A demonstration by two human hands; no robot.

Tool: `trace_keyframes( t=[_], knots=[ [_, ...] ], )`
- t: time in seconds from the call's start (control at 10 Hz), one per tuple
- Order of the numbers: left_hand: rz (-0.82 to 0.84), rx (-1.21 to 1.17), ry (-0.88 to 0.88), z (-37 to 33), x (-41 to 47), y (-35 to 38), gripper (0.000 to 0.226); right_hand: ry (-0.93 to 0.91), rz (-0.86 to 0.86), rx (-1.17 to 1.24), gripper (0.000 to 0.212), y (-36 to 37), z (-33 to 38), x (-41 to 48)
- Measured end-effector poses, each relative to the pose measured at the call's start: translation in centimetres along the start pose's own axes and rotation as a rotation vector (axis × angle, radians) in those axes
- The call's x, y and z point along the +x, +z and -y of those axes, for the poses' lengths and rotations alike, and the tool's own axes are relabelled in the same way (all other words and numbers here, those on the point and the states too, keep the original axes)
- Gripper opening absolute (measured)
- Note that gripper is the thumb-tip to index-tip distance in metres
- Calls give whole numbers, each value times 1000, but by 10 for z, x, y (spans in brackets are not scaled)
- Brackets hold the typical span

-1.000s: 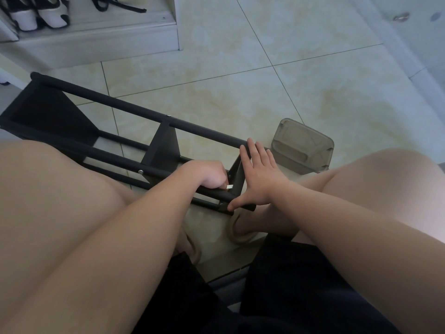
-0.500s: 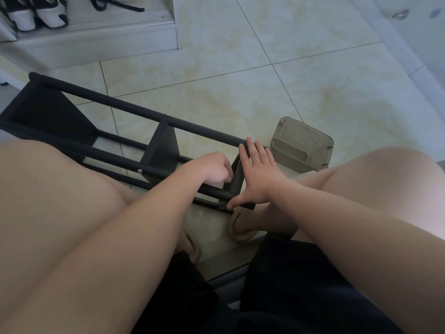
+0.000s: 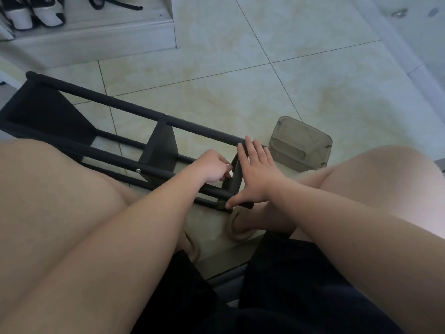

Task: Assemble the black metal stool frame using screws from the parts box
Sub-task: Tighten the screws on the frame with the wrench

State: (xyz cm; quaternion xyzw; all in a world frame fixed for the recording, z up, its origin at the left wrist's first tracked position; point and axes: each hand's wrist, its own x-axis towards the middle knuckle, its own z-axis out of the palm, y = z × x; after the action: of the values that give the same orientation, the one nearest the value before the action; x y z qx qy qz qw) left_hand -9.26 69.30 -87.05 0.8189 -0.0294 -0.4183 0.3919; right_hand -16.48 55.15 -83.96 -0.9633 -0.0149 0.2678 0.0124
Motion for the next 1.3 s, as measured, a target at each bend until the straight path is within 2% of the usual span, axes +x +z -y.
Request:
trace_keyframes(
  t=[0.3,0.6,1.3],
  knots=[
    [-36,-104,36,6,3,-2,14,0,4,-3,162,-1,1,0],
    [-20,-29,59,7,6,-2,22,-1,13,-8,161,-2,1,-1],
    [115,31,-63,-1,-2,-5,22,-1,10,-6,162,-1,1,-1]
  ],
)
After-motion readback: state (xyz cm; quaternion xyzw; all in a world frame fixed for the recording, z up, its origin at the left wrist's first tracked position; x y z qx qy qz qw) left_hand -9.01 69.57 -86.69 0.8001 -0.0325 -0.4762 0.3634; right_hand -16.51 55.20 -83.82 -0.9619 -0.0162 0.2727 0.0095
